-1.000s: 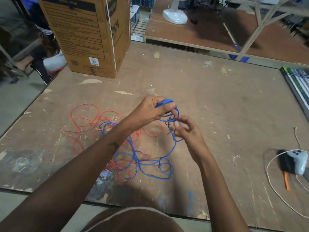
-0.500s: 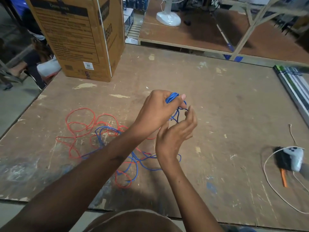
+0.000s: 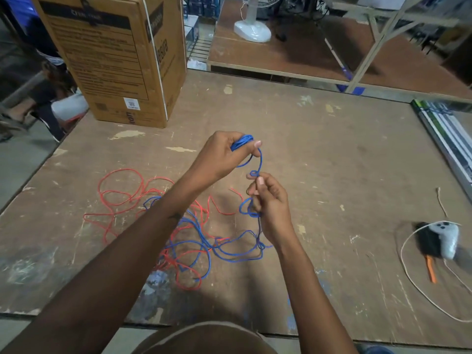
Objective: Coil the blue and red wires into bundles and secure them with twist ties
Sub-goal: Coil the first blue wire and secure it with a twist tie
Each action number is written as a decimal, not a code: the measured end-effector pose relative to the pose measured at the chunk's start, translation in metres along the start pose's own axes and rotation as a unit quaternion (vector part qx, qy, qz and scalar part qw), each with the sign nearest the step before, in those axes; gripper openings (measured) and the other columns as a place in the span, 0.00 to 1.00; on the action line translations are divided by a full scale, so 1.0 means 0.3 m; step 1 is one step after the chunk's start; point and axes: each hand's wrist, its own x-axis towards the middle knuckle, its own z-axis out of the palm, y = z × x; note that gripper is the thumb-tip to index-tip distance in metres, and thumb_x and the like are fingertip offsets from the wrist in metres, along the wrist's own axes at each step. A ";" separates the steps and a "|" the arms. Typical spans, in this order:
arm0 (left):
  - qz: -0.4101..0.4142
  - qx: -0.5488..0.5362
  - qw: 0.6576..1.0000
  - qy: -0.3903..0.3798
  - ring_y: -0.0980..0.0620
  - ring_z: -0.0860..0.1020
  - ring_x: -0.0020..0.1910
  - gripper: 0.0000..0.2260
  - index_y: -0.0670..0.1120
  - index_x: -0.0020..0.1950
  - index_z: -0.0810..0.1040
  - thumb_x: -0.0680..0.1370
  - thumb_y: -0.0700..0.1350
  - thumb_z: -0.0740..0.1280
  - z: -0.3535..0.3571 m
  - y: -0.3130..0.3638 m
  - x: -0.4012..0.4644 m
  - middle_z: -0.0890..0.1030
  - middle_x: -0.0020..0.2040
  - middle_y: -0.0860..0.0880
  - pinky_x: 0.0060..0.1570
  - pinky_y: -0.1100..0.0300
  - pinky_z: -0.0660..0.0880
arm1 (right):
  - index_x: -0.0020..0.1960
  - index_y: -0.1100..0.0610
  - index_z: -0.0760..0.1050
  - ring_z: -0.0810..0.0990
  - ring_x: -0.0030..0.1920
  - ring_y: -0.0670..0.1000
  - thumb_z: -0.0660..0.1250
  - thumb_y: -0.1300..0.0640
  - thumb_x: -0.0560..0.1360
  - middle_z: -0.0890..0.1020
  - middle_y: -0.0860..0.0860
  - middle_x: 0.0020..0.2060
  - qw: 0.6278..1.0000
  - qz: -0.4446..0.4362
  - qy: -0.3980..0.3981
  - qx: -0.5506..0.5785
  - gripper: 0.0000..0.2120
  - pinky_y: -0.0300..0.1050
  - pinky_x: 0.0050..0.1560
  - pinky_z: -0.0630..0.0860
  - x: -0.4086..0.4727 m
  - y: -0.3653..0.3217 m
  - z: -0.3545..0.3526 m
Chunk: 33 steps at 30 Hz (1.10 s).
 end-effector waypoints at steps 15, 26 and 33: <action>-0.030 0.115 0.990 -0.071 0.55 0.75 0.34 0.14 0.52 0.42 0.87 0.67 0.60 0.83 0.014 -0.091 0.009 0.82 0.35 0.52 0.41 0.51 0.75 | 0.59 0.62 0.81 0.61 0.28 0.43 0.65 0.64 0.86 0.89 0.54 0.44 0.994 0.111 -0.009 -0.011 0.06 0.36 0.28 0.60 0.002 -0.076 -0.076; -0.087 -0.121 0.965 -0.218 0.61 0.70 0.31 0.04 0.43 0.45 0.84 0.80 0.40 0.76 0.075 -0.117 -0.071 0.77 0.31 0.58 0.34 0.65 0.66 | 0.55 0.63 0.80 0.62 0.21 0.38 0.61 0.66 0.85 0.88 0.52 0.39 0.939 0.322 -0.084 0.087 0.09 0.31 0.20 0.56 0.030 -0.095 -0.150; -0.053 -0.217 0.970 -0.097 0.57 0.68 0.32 0.07 0.45 0.44 0.81 0.80 0.38 0.74 0.112 -0.084 -0.057 0.70 0.34 0.47 0.34 0.66 0.67 | 0.49 0.56 0.80 0.54 0.25 0.41 0.66 0.59 0.78 0.85 0.50 0.38 0.921 0.329 -0.132 0.159 0.04 0.32 0.23 0.50 -0.004 -0.075 -0.089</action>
